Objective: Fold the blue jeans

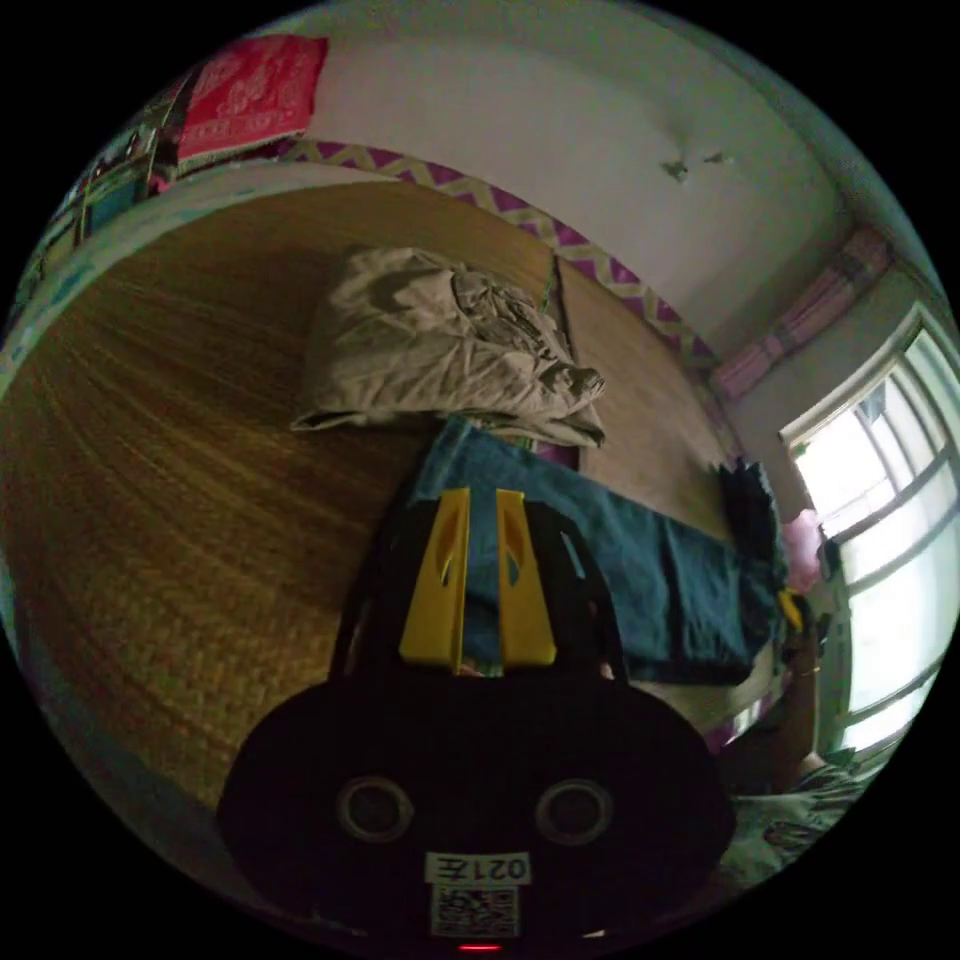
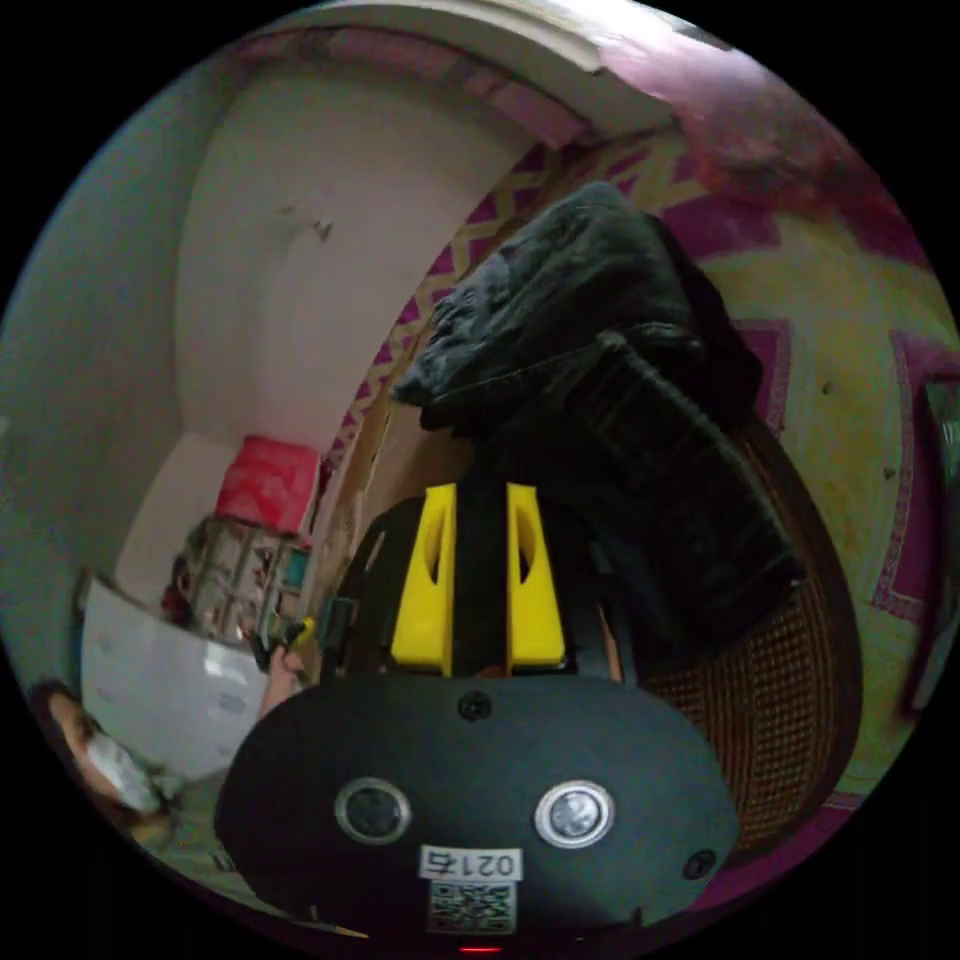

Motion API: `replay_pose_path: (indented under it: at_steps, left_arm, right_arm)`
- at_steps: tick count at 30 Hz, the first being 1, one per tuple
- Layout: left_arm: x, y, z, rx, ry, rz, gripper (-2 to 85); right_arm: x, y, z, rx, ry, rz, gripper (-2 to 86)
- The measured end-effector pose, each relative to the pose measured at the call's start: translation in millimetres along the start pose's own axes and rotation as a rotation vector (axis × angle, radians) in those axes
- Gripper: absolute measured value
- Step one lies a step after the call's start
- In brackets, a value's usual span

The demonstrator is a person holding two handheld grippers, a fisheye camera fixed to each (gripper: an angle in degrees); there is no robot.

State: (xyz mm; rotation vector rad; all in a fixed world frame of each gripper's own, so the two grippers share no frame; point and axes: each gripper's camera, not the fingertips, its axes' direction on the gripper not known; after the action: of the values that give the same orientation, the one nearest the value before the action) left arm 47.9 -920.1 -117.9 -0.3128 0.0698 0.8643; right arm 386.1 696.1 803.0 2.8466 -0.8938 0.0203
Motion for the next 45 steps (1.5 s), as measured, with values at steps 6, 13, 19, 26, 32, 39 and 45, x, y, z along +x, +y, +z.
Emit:
replay_pose_path:
  at_steps: [6, 13, 19, 26, 32, 39, 45]
  left_arm:
    - [10.3, 17.7, 13.6, 0.038, -0.149, -0.024, 8.7]
    - [15.7, 10.2, 69.3, -0.004, -0.158, 0.006, 3.2]
    - [30.1, 13.5, 43.1, 0.093, 0.002, 0.041, -0.2]
    - [17.6, 33.0, 86.8, -0.025, -0.053, 0.018, 0.6]
    - [-1.7, 55.1, 116.3, 0.071, 0.046, -0.062, 6.5]
    - [6.3, 79.1, 145.4, 0.003, 0.138, -0.345, 4.2]
    - [2.7, 100.4, 201.4, 0.008, 0.342, -0.449, 9.6]
  right_arm:
    - [-133.6, 201.6, 141.9, -0.338, -0.064, -0.544, 8.4]
    - [-202.3, 440.4, 285.7, -0.535, 0.071, -0.986, 10.3]
    - [-165.1, 576.9, 366.0, -0.645, 0.224, -1.135, 5.6]
    - [-134.2, 691.4, 390.3, -0.582, 0.333, -1.280, -0.4]
    - [-108.7, 725.2, 400.7, -0.561, 0.305, -1.222, -0.3]
    - [-96.6, 747.0, 407.4, -0.512, 0.329, -1.187, -0.1]
    - [-97.1, 740.8, 404.4, -0.496, 0.339, -1.174, -0.1]
